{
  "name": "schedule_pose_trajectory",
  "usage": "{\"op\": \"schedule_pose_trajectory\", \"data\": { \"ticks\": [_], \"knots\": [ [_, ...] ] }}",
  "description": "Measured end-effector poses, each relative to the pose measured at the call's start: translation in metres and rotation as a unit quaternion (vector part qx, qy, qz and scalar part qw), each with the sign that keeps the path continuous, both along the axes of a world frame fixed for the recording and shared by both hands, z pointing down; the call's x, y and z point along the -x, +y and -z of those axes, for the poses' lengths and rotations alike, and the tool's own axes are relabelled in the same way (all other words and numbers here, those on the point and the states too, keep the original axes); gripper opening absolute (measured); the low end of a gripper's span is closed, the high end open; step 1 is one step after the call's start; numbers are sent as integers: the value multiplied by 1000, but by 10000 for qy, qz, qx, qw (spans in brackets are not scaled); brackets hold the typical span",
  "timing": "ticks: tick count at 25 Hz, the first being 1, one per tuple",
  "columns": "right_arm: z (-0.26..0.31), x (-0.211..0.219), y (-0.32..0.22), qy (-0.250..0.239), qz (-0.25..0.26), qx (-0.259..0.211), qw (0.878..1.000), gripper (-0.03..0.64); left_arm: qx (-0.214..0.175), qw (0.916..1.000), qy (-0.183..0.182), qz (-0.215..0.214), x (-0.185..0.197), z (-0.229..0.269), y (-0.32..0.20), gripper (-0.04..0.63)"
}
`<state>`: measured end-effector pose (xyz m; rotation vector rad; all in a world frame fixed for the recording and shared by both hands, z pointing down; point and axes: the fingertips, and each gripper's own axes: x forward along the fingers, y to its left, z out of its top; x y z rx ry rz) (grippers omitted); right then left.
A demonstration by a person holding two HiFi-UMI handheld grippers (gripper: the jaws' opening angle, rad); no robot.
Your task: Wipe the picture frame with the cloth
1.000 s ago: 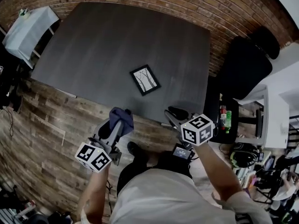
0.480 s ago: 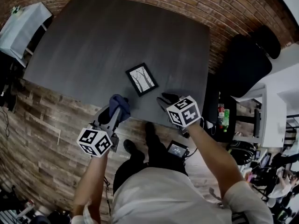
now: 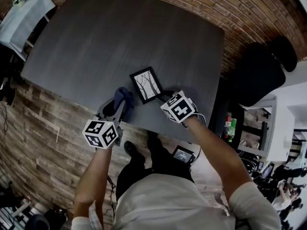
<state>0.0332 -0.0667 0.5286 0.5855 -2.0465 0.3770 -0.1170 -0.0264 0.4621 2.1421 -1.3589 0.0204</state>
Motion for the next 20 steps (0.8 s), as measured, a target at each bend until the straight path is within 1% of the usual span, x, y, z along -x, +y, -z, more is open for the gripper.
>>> {"op": "schedule_pose_trajectory", "data": {
  "ticks": [6, 9, 12, 16, 20],
  "knots": [
    [-12, 22, -20, 197, 310, -86, 9993, 139, 112, 9997, -171, 161, 1, -13, -29, 103],
    [-23, 28, -23, 462, 542, -66, 9974, 107, 155, 9993, -257, 242, 4, -19, -42, 103],
    [-32, 29, -24, 614, 644, 48, 9960, 62, 142, 9983, -465, 322, 7, -25, -54, 101],
    [-33, 31, -25, 633, 640, 179, 9958, 61, 140, 9964, -664, 506, 18, -33, -72, 98],
    [-34, 33, -25, 630, 735, 175, 9951, 60, 76, 9935, -1019, 497, 20, -39, -93, 97]
  ]
}}
